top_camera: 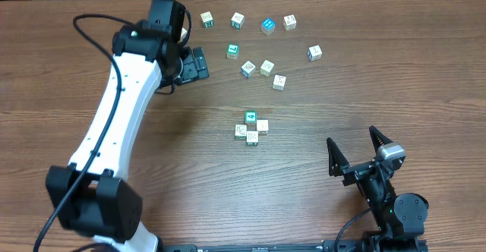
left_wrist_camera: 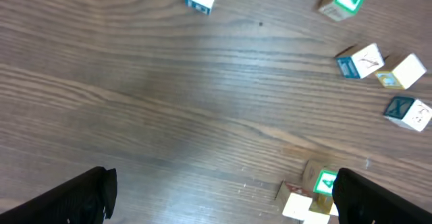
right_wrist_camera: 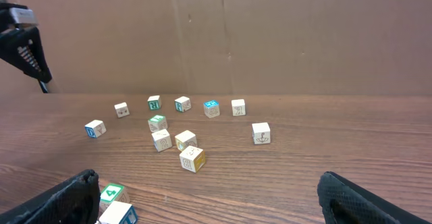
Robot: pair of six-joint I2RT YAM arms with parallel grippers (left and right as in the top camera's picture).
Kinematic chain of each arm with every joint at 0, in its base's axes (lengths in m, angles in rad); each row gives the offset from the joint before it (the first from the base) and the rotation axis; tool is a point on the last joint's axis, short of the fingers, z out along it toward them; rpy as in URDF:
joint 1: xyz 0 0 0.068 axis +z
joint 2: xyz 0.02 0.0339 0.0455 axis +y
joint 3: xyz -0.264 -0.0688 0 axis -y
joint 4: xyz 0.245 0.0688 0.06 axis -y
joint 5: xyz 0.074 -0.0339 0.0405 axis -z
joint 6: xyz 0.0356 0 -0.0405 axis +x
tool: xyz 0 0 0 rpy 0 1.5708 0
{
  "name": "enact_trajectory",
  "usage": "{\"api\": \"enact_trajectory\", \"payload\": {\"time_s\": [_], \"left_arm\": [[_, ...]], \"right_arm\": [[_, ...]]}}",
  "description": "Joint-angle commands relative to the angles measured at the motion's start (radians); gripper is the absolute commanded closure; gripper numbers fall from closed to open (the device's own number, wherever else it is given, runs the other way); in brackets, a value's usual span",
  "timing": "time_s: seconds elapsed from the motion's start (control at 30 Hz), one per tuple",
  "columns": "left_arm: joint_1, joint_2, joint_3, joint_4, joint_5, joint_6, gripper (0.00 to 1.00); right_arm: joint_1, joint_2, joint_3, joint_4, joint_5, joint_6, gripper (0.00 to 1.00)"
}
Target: Form a circle
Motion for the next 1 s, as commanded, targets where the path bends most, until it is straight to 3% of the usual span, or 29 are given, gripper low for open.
{"api": "enact_trajectory", "payload": {"time_s": [0.0, 0.47, 0.97], "left_arm": [[0.002, -0.077, -0.094, 0.063, -0.016, 0.035, 0.0], [0.002, -0.197, -0.405, 0.333, -0.013, 0.076, 0.0], [0.002, -0.264, -0.464, 0.323, -0.024, 0.08, 0.0]], "right_arm": [[-0.003, -0.009, -0.01, 0.006, 0.008, -0.005, 0.0], [-0.003, -0.009, -0.01, 0.006, 0.008, -0.005, 0.0], [-0.003, -0.009, -0.01, 0.006, 0.008, -0.005, 0.0]]}}
